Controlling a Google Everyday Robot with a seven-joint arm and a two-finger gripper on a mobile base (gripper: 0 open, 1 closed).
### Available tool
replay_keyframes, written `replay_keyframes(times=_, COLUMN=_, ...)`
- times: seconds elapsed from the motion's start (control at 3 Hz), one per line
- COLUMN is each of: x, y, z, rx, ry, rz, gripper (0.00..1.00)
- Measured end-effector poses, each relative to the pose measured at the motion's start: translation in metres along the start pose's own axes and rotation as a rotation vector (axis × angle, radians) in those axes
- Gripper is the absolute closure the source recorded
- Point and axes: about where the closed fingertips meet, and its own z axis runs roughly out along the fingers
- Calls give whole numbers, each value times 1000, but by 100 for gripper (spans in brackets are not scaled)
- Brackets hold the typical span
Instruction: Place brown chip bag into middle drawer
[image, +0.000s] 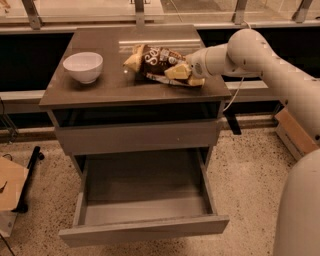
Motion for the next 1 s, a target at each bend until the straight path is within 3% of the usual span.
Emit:
replay_keyframes(times=0.67, x=-42, y=26, z=-45, rx=28, ry=-50, rz=-120, gripper=96)
replay_keyframes(times=1.0, x=-64, y=52, z=-85, rx=49, ry=-66, rz=-199, gripper=100)
